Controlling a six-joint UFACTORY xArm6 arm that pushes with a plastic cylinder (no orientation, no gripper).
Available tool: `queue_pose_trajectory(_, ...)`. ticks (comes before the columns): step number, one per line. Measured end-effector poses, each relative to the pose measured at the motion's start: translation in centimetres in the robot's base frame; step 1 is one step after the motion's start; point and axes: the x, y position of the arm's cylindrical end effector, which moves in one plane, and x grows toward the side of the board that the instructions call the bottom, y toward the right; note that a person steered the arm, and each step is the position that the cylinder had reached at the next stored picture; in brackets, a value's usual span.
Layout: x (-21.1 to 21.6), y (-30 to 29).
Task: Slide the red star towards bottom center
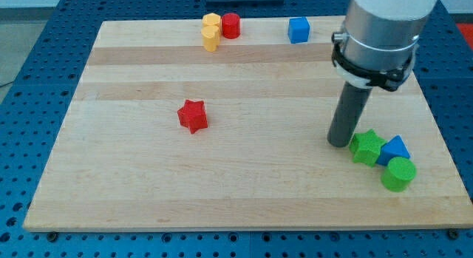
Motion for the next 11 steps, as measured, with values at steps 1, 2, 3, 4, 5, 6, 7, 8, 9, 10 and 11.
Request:
queue_pose_trajectory(1, -2.4, -3.8)
queue_pose_trajectory(2, -6.8, -9.0)
queue_pose_trajectory(3, -9.4, -16.4)
queue_pose_trajectory(4, -8.1, -21.4)
queue_pose_trajectory(5, -2.9, -20.7)
queue_pose_trajectory(6, -0.1, -16.1)
queue_pose_trajectory(7, -1.9, -18.8)
queue_pose_trajectory(8, -5.5, -25.0)
queue_pose_trajectory(9, -3.2, -30.8)
queue_pose_trajectory(10, 1.3, -29.6)
queue_pose_trajectory(11, 1.6, -21.2)
